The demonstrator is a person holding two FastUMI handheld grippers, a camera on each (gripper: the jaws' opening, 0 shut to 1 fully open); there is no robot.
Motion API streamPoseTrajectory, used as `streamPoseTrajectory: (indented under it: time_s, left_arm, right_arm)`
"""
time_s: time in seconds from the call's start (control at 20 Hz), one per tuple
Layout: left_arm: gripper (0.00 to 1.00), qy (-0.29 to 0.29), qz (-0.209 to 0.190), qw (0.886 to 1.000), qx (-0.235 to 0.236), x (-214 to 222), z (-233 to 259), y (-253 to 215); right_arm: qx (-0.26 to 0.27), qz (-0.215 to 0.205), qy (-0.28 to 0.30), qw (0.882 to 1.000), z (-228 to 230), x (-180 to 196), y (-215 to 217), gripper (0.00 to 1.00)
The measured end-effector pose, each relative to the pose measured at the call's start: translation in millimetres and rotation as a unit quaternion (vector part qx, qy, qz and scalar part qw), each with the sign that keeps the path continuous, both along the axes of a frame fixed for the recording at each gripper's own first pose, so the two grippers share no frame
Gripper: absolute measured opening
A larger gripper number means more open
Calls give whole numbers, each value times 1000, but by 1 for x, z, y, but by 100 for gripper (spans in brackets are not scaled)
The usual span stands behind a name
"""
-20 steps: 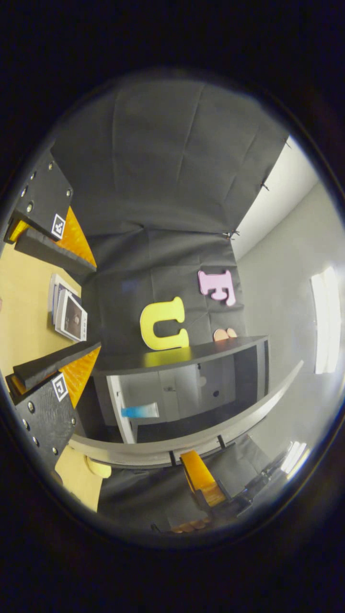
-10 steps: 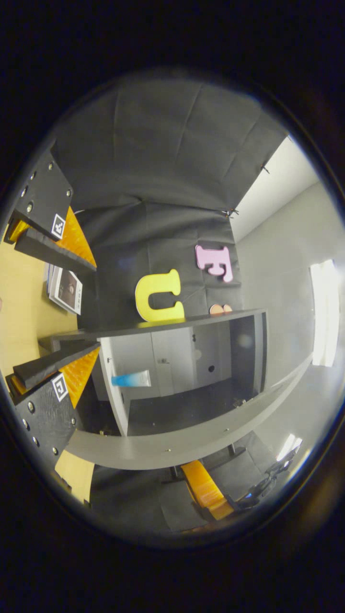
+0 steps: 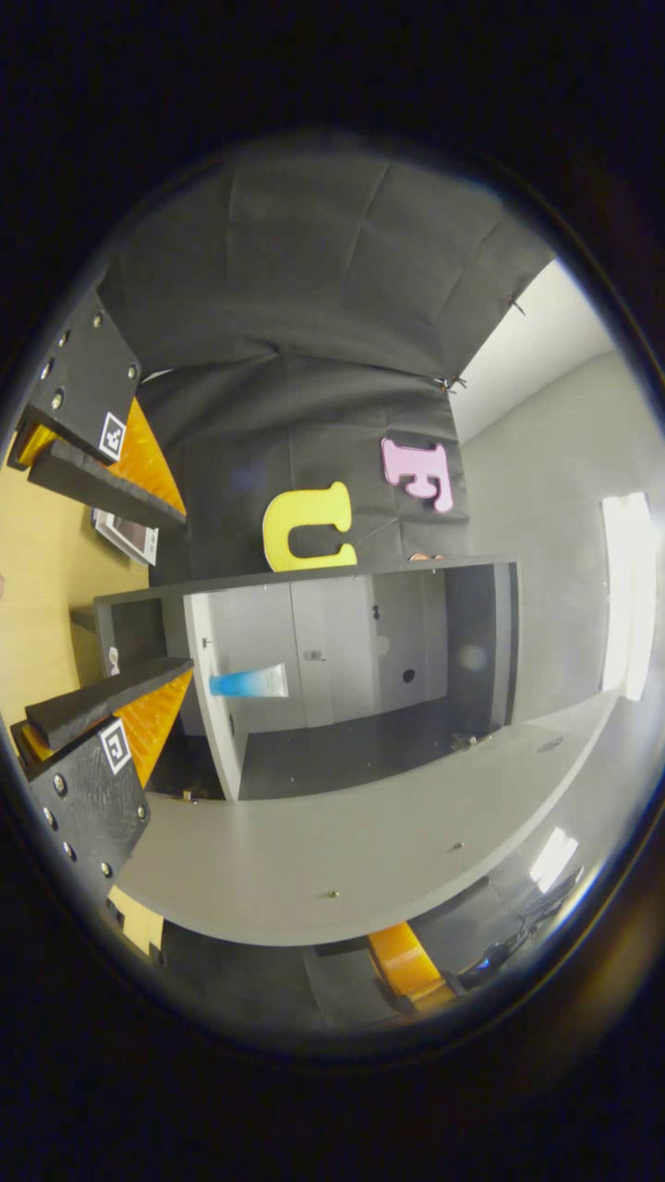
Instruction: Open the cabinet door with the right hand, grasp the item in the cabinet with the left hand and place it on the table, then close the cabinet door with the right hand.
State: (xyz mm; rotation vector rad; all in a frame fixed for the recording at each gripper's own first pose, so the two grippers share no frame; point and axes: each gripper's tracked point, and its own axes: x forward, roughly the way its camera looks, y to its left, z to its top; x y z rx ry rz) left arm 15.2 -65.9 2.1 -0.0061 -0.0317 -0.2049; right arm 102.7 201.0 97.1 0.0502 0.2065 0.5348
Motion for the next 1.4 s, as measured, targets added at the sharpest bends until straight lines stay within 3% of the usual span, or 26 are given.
streamPoseTrajectory:
  time_s: [0.5,1.05,1.2,1.4]
  left_arm:
    - [85,-5,-29,1000,0,1,6,-44]
    - [85,-2,-43,999,9,-6,5,-67]
    - [85,1,-43,999,14,-8,4,-71]
    - [85,7,-46,999,10,-8,2,-81]
  right_arm:
    - [2,-55,-8,998,2,-2,-24,13]
    - [4,-156,-24,987,3,10,-79,13]
    - [10,-187,-28,982,3,16,-102,6]
    - [30,-165,-19,986,7,6,-95,6]
